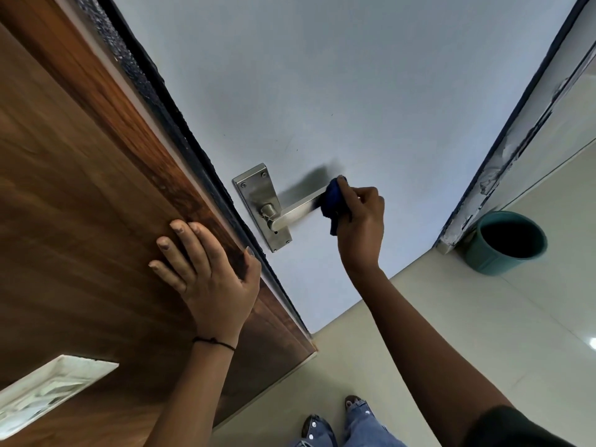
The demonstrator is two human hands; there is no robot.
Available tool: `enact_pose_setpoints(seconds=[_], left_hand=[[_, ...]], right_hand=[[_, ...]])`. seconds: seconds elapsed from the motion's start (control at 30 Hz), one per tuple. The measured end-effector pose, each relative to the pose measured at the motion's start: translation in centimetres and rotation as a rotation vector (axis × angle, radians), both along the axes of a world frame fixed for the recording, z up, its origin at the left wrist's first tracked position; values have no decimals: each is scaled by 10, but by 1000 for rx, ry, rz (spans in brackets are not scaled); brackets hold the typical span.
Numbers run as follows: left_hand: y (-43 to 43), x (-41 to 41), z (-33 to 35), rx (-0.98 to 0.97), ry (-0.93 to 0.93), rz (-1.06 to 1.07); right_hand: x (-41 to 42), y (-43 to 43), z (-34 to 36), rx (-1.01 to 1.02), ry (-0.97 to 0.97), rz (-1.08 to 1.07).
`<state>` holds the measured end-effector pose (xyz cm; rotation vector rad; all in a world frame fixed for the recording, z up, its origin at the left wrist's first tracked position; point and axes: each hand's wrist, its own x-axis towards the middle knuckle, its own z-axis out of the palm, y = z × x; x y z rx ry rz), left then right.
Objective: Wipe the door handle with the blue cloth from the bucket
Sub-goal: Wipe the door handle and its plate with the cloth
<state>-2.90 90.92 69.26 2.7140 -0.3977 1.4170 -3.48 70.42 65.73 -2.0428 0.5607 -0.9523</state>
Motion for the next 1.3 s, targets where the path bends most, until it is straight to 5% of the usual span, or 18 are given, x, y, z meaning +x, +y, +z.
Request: enact_pose_setpoints(seconds=[0.2,0.5,1.03,1.3], left_hand=[[1,1,-2,19,-5,7],[0,3,-4,26,-27,6],[6,-3,3,29,6,-72],[4,-10,-2,8,71,-138]], right_hand=[[5,-1,8,534,3,88],[4,39,14,809,28,84],[-6,104,20,572,183,67],[-25,86,16,157,466,187]])
